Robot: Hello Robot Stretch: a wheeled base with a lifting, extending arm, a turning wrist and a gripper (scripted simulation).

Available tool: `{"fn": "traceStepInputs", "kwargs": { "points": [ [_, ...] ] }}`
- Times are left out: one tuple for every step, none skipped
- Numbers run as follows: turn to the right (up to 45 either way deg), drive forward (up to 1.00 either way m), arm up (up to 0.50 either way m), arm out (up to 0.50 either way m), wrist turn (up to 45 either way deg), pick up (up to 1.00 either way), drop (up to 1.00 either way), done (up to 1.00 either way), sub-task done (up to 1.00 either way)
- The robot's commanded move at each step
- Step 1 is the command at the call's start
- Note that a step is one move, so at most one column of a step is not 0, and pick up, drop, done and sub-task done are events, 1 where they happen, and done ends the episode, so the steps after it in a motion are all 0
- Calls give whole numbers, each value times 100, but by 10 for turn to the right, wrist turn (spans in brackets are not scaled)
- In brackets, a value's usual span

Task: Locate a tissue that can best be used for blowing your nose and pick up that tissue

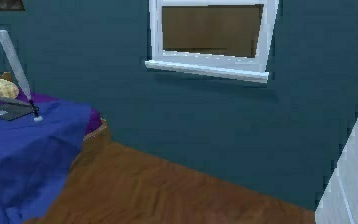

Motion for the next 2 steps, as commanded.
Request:
{"fn": "traceStepInputs", "kwargs": {
  "points": [
    [0, 0, 0, 0, 450, 0, 0, 0, 0],
    [0, 0, 0, 0, 450, 0, 0, 0, 0]
  ]
}}
